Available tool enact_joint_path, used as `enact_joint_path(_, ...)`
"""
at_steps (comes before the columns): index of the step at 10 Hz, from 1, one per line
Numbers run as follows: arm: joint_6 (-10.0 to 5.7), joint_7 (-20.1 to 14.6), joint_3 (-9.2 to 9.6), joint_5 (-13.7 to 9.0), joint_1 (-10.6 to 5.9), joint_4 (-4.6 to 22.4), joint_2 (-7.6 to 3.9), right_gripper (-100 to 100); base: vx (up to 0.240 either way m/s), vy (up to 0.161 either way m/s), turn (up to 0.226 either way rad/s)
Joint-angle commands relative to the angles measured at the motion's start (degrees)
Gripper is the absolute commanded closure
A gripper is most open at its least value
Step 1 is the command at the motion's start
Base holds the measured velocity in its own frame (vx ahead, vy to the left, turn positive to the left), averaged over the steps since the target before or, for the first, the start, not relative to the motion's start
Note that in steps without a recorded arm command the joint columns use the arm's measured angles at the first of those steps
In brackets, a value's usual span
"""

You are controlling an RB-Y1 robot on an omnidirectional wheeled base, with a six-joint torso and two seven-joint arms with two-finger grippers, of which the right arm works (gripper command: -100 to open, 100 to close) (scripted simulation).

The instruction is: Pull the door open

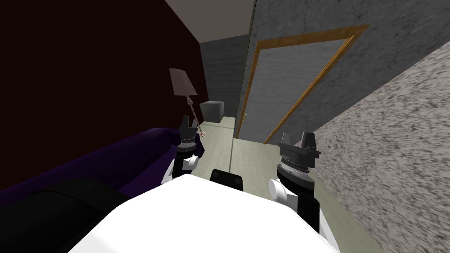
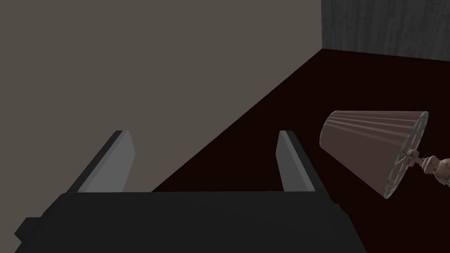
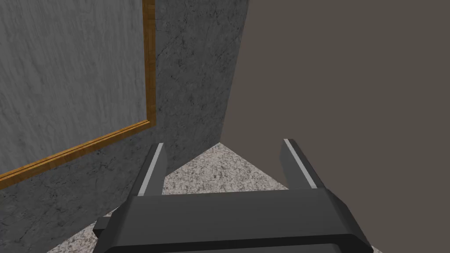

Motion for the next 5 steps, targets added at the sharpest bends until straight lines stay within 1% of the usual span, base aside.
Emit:
enact_joint_path(1, -0.33, -1.42, -0.46, -0.95, -0.58, 1.93, -0.37, -100, 0.039, -0.008, 0.151)
enact_joint_path(2, -0.47, -2.00, -0.65, -1.34, -0.82, 2.73, -0.51, -100, 0.074, -0.033, 0.164)
enact_joint_path(3, -0.74, -3.17, -1.03, -2.12, -1.29, 4.32, -0.80, -100, 0.088, -0.031, 0.154)
enact_joint_path(5, -1.07, -4.56, -1.48, -3.06, -1.86, 6.22, -1.12, -100, 0.081, -0.021, 0.100)
